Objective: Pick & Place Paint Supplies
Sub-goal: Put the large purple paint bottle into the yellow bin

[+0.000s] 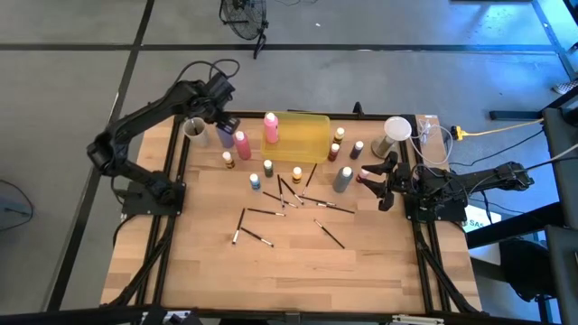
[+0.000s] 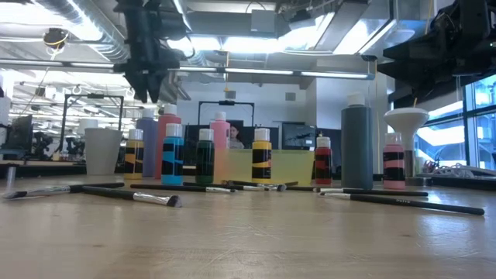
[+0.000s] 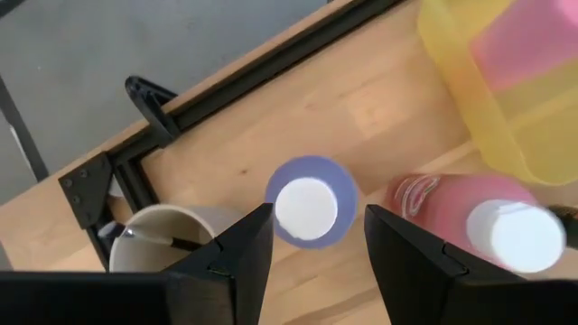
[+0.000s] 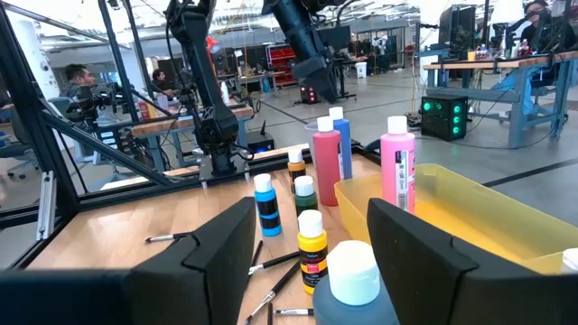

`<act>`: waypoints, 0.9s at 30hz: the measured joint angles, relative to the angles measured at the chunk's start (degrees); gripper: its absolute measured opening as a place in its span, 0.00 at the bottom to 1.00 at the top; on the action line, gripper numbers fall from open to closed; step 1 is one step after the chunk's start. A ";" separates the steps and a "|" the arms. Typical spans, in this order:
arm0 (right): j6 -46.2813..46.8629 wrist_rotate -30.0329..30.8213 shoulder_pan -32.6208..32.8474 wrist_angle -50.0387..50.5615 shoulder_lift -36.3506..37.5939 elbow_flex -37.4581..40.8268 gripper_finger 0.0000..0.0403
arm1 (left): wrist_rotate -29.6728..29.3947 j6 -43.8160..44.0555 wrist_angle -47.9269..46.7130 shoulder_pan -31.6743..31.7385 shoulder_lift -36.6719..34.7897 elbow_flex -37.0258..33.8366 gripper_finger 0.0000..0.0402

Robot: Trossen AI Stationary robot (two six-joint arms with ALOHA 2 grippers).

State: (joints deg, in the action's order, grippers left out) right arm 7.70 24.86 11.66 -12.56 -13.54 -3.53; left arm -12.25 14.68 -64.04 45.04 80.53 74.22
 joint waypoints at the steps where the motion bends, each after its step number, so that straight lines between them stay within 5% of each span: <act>1: 0.00 0.00 -0.02 0.00 0.00 0.00 0.54 | 0.00 0.06 -0.50 0.00 0.26 0.00 0.43; 21: 0.00 -0.02 -0.02 0.26 0.00 0.00 0.54 | -1.74 -1.49 -0.48 1.19 6.21 0.00 0.42; 27: 0.00 -0.02 -0.01 0.42 0.02 0.00 0.54 | -1.60 -1.78 -0.42 1.25 6.20 0.00 0.34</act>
State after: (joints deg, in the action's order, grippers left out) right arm 7.70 24.84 11.64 -12.14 -13.52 -3.52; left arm -13.85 12.91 -64.46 46.28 86.73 74.22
